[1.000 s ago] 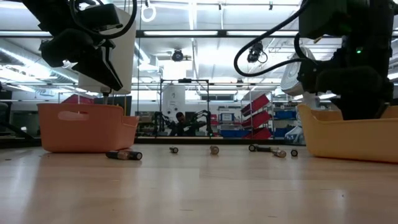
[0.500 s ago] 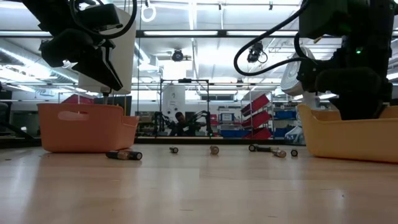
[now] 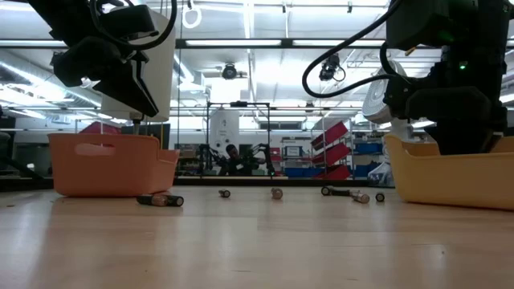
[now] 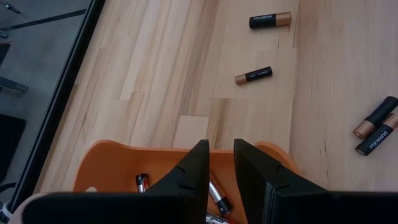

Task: Sort batteries
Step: Put the gold battery into the yellow bin

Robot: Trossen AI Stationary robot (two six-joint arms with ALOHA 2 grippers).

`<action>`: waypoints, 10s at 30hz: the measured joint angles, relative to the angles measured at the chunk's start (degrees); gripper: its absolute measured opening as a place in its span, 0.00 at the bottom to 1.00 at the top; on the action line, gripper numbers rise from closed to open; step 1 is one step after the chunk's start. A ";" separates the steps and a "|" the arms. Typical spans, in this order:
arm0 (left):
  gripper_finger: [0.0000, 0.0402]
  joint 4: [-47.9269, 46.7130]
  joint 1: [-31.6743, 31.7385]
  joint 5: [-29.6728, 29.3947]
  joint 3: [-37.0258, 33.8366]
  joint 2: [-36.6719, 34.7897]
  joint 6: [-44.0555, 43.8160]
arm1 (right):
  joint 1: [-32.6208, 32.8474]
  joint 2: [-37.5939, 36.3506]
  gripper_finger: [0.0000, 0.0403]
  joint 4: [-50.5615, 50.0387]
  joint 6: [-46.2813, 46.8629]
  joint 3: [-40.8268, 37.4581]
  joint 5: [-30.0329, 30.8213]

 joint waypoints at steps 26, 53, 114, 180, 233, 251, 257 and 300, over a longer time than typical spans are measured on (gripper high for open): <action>0.19 0.00 0.00 0.00 0.00 -0.02 0.00 | -8.72 -0.23 0.25 -23.54 -18.32 31.39 15.12; 0.19 -0.20 0.07 -0.48 0.00 -0.02 0.35 | -25.00 14.50 0.36 -3.81 -23.70 31.26 10.31; 0.19 -0.17 0.08 -0.68 0.00 -0.02 1.56 | -26.14 24.65 0.11 1.42 -12.66 25.91 1.01; 0.19 1.32 0.09 -1.53 0.00 -0.02 1.53 | 5.55 -1.93 0.07 -18.60 -4.91 15.52 0.30; 0.19 2.37 0.09 -1.53 0.00 -0.02 1.12 | 0.84 -3.11 0.15 -10.52 -31.69 23.77 8.81; 0.19 2.34 0.07 -1.51 0.00 -0.02 1.10 | -8.08 5.54 0.33 -0.20 -60.70 24.31 4.67; 0.19 2.33 0.07 -1.51 0.00 -0.02 1.09 | -8.33 10.17 0.44 -0.23 -60.61 24.31 4.27; 0.19 2.32 0.07 -1.51 0.00 0.00 1.14 | -8.11 18.34 0.75 -2.19 -70.58 24.31 1.35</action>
